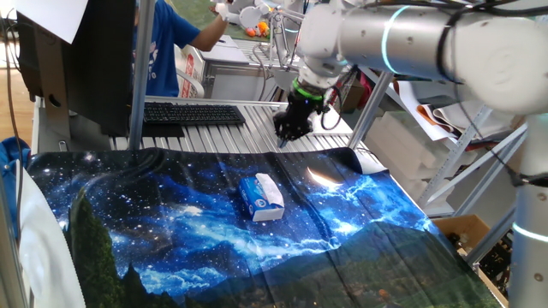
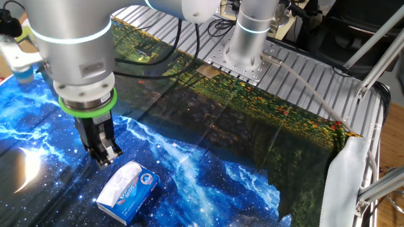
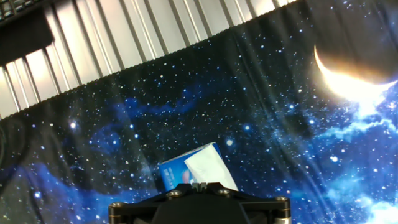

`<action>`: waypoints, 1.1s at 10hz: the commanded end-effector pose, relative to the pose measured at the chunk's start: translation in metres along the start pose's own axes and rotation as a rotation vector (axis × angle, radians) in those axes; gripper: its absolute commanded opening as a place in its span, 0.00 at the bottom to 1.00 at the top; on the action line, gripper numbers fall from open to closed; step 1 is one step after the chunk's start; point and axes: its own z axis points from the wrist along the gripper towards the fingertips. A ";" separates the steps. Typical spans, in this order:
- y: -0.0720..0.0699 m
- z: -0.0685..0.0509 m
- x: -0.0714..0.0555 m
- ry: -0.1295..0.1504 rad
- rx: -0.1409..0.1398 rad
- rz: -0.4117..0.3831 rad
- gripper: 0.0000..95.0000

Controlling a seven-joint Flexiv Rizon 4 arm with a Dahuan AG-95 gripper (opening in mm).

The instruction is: Pull out a napkin

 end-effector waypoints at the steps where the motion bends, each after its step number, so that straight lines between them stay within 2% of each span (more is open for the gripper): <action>1: -0.003 -0.001 0.008 -0.014 0.001 -0.006 0.00; 9: -0.003 -0.001 0.008 -0.011 -0.002 -0.018 0.00; 11: -0.002 0.000 0.007 -0.009 0.001 -0.056 0.00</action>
